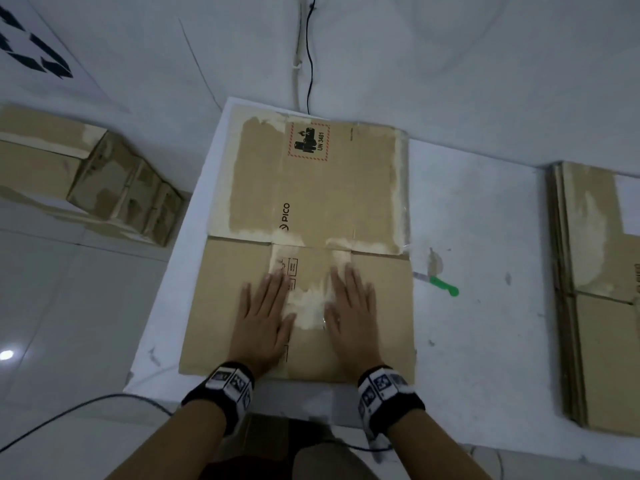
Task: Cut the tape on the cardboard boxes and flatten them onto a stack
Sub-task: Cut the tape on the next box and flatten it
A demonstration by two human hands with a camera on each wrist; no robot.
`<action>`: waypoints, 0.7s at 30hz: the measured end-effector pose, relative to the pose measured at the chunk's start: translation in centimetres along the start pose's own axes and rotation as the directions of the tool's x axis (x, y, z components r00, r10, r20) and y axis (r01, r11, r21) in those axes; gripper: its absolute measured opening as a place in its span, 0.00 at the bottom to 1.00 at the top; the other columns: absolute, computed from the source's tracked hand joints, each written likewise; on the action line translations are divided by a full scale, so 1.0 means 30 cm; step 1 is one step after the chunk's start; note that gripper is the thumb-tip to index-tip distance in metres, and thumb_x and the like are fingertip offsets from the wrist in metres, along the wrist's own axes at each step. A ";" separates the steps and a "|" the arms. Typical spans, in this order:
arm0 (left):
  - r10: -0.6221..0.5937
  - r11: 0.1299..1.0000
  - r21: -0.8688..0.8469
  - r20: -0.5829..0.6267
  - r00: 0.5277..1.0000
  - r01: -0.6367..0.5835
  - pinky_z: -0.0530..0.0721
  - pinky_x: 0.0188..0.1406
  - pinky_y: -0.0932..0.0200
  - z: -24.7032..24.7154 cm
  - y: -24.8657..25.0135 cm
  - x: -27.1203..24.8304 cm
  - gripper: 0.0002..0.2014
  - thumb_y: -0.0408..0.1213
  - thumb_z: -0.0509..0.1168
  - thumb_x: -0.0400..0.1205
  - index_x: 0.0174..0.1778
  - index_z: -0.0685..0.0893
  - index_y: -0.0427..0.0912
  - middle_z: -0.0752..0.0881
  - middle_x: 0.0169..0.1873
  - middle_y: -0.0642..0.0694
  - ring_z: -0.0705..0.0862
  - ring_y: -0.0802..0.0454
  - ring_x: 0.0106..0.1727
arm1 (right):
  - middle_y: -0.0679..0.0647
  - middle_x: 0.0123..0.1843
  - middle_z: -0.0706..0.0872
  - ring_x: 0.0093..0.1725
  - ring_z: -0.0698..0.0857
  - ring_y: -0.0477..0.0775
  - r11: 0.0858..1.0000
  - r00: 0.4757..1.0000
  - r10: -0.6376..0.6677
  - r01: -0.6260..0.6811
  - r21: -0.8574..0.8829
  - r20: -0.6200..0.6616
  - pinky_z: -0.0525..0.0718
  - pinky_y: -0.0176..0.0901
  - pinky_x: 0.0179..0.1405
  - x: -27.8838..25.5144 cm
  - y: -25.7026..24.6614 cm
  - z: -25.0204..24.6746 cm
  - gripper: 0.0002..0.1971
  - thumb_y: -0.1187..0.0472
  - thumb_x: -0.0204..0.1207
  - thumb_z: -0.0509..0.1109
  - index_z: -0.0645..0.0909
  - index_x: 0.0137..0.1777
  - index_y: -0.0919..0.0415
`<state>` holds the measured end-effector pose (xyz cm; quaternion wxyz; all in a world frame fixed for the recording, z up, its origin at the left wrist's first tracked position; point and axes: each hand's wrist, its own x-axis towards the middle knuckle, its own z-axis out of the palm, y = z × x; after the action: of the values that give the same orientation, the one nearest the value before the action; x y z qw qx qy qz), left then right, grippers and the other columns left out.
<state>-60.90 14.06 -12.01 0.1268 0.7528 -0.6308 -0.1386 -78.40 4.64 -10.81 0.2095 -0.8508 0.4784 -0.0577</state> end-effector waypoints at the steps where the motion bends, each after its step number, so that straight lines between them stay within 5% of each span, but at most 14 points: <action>1: 0.003 1.000 -0.004 0.000 1.000 -0.003 0.53 0.81 0.34 0.000 -0.003 -0.018 0.32 0.50 0.48 0.85 0.84 0.58 0.39 0.55 0.84 0.43 0.53 0.46 0.85 | 0.51 0.89 0.46 0.88 0.43 0.50 1.000 1.000 0.005 -0.005 -0.023 -0.005 0.47 0.62 0.85 -0.036 -0.012 0.014 0.32 0.49 0.85 0.50 0.48 0.88 0.52; 10: -0.002 0.999 -0.050 0.018 1.000 0.002 0.50 0.81 0.35 0.003 -0.006 -0.017 0.33 0.50 0.52 0.82 0.83 0.60 0.40 0.58 0.84 0.44 0.55 0.47 0.85 | 0.53 0.88 0.56 0.87 0.53 0.52 0.997 0.999 0.033 -0.035 -0.071 -0.040 0.50 0.62 0.84 -0.072 -0.028 0.045 0.32 0.46 0.83 0.53 0.56 0.87 0.53; 14: -0.034 0.994 -0.104 0.006 0.999 0.035 0.52 0.81 0.36 -0.019 -0.005 0.010 0.30 0.49 0.49 0.85 0.82 0.63 0.40 0.61 0.83 0.45 0.59 0.47 0.83 | 0.50 0.79 0.71 0.78 0.72 0.57 0.993 0.982 0.112 -0.105 0.049 -0.153 0.64 0.63 0.76 -0.018 -0.035 0.017 0.26 0.49 0.82 0.56 0.71 0.79 0.53; 19: -0.007 0.999 -0.046 0.037 0.999 0.009 0.45 0.83 0.40 -0.049 -0.060 0.217 0.30 0.49 0.42 0.87 0.84 0.56 0.38 0.54 0.85 0.44 0.51 0.49 0.85 | 0.51 0.87 0.58 0.87 0.53 0.52 0.992 0.983 0.106 -0.114 -0.045 -0.153 0.42 0.61 0.84 0.229 -0.027 -0.020 0.30 0.49 0.85 0.54 0.57 0.86 0.54; 21: 0.006 1.000 -0.014 0.049 0.999 -0.006 0.43 0.83 0.42 -0.059 -0.096 0.347 0.31 0.51 0.42 0.87 0.85 0.55 0.40 0.54 0.85 0.45 0.51 0.49 0.85 | 0.52 0.88 0.55 0.87 0.49 0.50 0.997 0.993 0.041 -0.048 -0.062 -0.107 0.44 0.62 0.85 0.352 -0.013 -0.030 0.31 0.47 0.86 0.48 0.54 0.87 0.57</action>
<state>-55.88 4.34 -11.91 0.1167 0.7465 -0.6350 -0.1609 -72.71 -4.31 -10.92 0.1576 -0.8421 0.5091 -0.0825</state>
